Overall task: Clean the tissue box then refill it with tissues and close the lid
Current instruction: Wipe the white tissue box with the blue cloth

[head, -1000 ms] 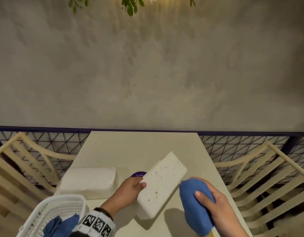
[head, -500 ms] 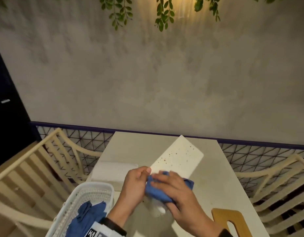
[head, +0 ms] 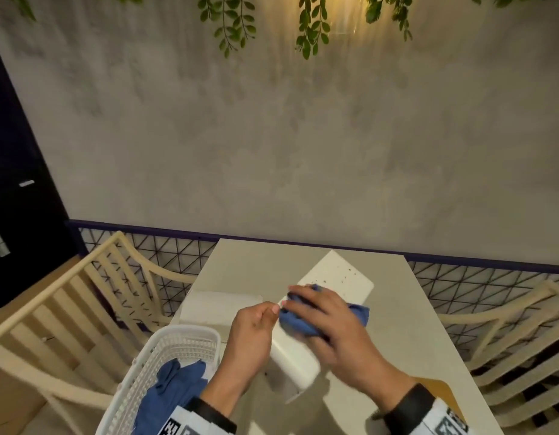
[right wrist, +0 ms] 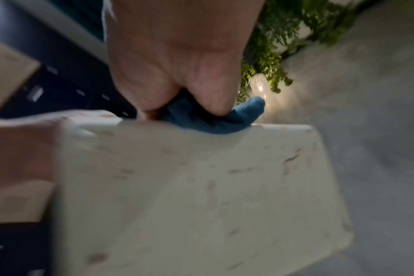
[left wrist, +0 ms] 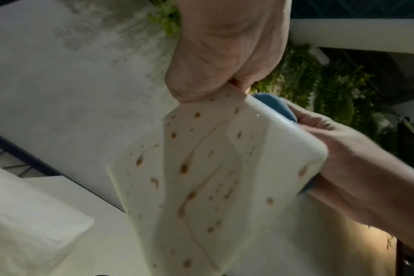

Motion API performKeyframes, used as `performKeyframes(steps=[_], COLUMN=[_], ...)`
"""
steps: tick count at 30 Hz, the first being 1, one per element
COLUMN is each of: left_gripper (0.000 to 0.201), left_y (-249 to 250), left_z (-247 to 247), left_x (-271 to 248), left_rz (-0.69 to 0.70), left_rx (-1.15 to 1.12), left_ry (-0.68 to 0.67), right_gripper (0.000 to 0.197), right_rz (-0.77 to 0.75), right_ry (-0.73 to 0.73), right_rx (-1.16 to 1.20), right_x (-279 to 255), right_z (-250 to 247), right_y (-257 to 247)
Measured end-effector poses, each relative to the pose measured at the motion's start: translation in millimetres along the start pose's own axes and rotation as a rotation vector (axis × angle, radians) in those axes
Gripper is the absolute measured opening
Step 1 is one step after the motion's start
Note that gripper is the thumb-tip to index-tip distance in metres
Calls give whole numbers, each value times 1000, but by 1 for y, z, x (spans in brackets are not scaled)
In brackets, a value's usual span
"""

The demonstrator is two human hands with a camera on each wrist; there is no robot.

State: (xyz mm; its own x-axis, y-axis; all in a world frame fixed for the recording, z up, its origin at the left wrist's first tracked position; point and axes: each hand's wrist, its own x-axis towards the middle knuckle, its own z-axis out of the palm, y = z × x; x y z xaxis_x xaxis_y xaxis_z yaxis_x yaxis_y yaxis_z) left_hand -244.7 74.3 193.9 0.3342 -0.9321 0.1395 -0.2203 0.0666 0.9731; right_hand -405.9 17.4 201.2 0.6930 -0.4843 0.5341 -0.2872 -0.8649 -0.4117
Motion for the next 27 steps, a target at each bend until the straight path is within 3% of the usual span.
performKeyframes(steps=[3, 6, 7, 10, 12, 15, 19, 23, 27], left_gripper=[34, 37, 36, 39, 38, 35, 45, 40, 44], left_y=[0, 2, 2, 1, 0, -2, -1, -4, -5], left_z=[-5, -5, -5, -13, -14, -10, -19, -14, -22], left_x=[0, -3, -2, 0, -3, -1, -2, -2, -2], left_rz=[8, 25, 19, 43, 60, 42, 68, 52, 49], left_rx=[-41, -6, -26, -70, -35, -29, -7, -1, -21], left_ry=[-3, -4, 8, 29, 3, 17, 28, 52, 67], right_gripper=[47, 43, 41, 33, 35, 42, 37, 44, 39], right_rz=[-86, 97, 86, -247, -257, -72, -372, -114, -391], right_ry=[-172, -24, 12, -72, -95, 25, -197, -47, -174], right_rx=[-3, 54, 60, -12, -36, -28, -24, -22, 10], right_x=[-6, 6, 7, -7, -8, 9, -4, 8, 4], right_z=[8, -2, 0, 11, 3, 2, 6, -1, 10], right_y=[-5, -4, -9, -13, -1, -7, -10, -8, -15])
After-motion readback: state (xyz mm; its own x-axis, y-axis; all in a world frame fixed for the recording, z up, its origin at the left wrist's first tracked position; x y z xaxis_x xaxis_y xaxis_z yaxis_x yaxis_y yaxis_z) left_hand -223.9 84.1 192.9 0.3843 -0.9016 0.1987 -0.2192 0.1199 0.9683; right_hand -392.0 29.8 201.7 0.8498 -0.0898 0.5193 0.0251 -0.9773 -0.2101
